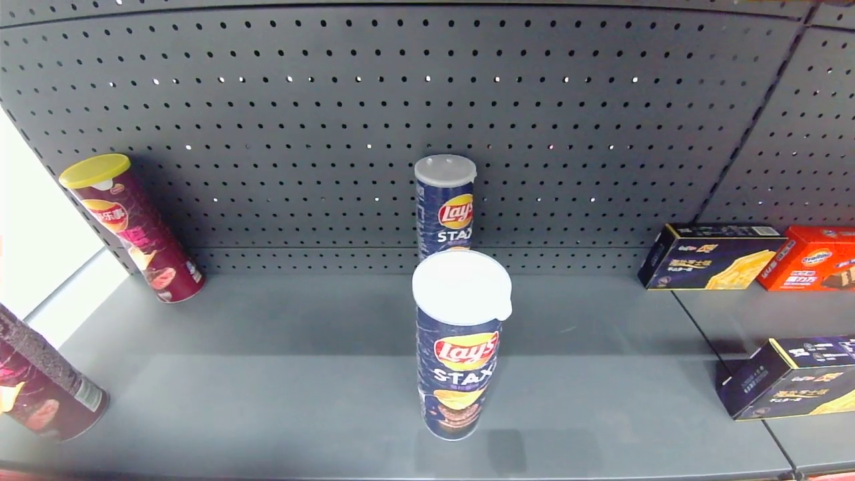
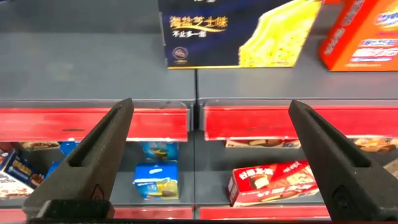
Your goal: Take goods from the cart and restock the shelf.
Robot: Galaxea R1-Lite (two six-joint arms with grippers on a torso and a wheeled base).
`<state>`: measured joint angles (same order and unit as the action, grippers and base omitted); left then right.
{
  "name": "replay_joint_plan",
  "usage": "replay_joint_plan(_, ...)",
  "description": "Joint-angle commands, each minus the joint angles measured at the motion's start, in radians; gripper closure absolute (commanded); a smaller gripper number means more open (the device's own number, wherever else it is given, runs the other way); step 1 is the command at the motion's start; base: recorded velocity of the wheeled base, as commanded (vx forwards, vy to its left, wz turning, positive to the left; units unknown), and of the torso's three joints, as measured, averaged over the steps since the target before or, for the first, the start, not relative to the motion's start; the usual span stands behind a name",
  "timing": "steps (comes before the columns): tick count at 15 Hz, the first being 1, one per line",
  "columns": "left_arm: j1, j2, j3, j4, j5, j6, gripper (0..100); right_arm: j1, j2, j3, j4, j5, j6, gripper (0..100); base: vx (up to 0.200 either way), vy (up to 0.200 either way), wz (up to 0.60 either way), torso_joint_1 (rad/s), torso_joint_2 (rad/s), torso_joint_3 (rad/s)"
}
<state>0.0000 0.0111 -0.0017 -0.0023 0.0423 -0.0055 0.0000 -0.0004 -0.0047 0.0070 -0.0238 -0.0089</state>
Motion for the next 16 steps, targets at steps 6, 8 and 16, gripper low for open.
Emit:
replay_joint_plan(6,0.0,0.0,0.0,-0.001,-0.002,-0.001,0,0.0,0.002,0.002,-0.001,0.001,0.0,0,-0.067,0.0,0.0,0.001,0.0,0.0)
replay_joint_plan(8,0.0,0.0,0.0,0.001,-0.002,0.001,0,0.0,0.002,0.0,-0.001,0.001,0.0,0,0.0,0.0,0.0,0.0,0.0,0.0)
replay_joint_plan(16,0.0,0.0,0.0,-0.001,-0.001,-0.001,0,0.0,0.002,0.0,-0.001,0.001,0.0,0,0.0,0.0,0.0,0.0,0.0,0.0)
